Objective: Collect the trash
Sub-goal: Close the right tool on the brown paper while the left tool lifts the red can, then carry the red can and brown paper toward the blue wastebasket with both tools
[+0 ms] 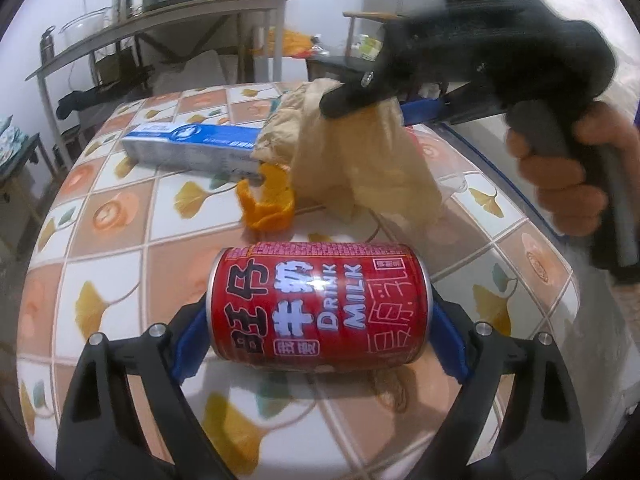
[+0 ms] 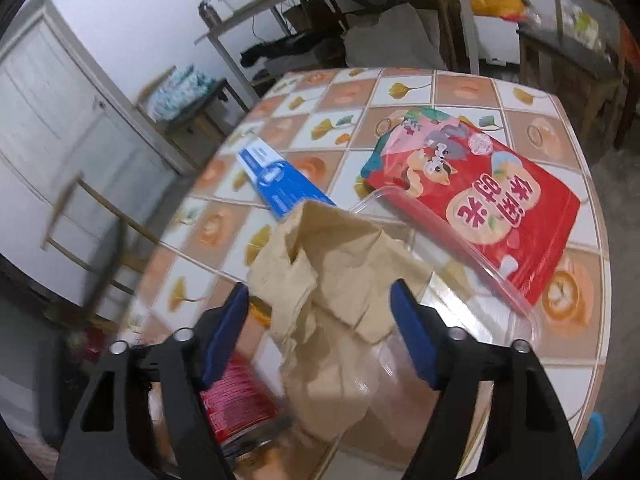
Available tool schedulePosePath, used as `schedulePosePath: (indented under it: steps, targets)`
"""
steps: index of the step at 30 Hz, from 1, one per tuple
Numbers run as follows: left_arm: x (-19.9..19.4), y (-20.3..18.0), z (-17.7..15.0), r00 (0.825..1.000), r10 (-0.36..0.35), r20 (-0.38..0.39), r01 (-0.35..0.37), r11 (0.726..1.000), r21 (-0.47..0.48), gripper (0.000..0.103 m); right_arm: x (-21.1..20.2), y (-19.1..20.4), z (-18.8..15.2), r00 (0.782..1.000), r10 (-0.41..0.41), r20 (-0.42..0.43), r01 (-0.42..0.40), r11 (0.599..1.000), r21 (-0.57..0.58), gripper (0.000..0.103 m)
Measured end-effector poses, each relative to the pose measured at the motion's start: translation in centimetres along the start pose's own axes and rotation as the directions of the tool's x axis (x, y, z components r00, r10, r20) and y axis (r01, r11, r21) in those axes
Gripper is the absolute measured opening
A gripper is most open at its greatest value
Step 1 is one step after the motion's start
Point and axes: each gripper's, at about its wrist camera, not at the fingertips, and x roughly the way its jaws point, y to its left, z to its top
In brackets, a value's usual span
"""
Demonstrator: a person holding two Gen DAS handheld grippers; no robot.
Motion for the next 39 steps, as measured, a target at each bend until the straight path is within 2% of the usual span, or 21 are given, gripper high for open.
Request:
schedulePosePath:
  steps: [2, 4, 5, 7, 9, 17, 21, 27, 33, 39]
  targets:
    - [-0.4, 0.2, -0.4, 1.000, 0.007, 0.004, -0.007, 1.000, -0.006, 0.087, 0.8, 0.3, 0.0, 1.000, -0.022, -0.015, 0.022, 0.999, -0.025, 0.054]
    - [-0.5, 0.2, -0.6, 1.000, 0.018, 0.005, -0.018, 1.000, 0.000, 0.087, 1.4, 0.7, 0.0, 0.998, -0.047, -0.029, 0.045, 0.998, -0.049, 0.034]
    - [-0.7, 0.2, -0.8, 1.000, 0.022, 0.007, -0.022, 1.000, 0.004, 0.087, 1.6, 0.9, 0.0, 0.998, -0.047, -0.032, 0.045, 0.997, -0.057, 0.029]
    - [-0.8, 0.2, -0.8, 1.000, 0.025, 0.010, -0.025, 1.000, 0.007, 0.087, 1.4, 1.1, -0.1, 0.999, -0.042, -0.027, 0.040, 0.997, -0.063, 0.011]
    - [-0.8, 0.3, -1.0, 1.000, 0.024, 0.012, -0.024, 1.000, 0.003, 0.087, 0.6, 1.4, -0.1, 0.999, -0.037, -0.001, 0.037, 0.997, -0.065, 0.007]
    - [-1.1, 0.9, -1.1, 1.000, 0.009, 0.029, -0.008, 1.000, -0.028, 0.087, -5.6, 1.5, 0.1, 0.987, 0.014, 0.158, -0.009, 0.999, -0.034, 0.004]
    - [-1.5, 1.0, -1.2, 0.999, 0.000, 0.046, 0.001, 0.999, -0.033, 0.087, -9.4, 1.7, -0.3, 0.970, 0.016, 0.243, -0.011, 1.000, -0.022, 0.004]
    - [-2.4, 0.9, -1.0, 0.998, -0.017, 0.066, 0.019, 0.999, -0.038, 0.087, -13.5, 1.4, -1.1, 0.947, 0.023, 0.319, -0.022, 1.000, -0.006, 0.004]
    - [-3.8, -0.1, -0.2, 0.996, -0.021, 0.090, 0.023, 0.999, -0.022, 0.087, -17.8, 0.8, -2.5, 0.916, 0.034, 0.401, -0.036, 0.999, -0.002, 0.004]
    - [-4.8, -2.1, 1.1, 0.992, -0.059, 0.114, 0.059, 0.998, 0.006, 0.087, -23.3, -1.9, -5.7, 0.878, -0.019, 0.479, -0.008, 0.998, 0.054, 0.004]
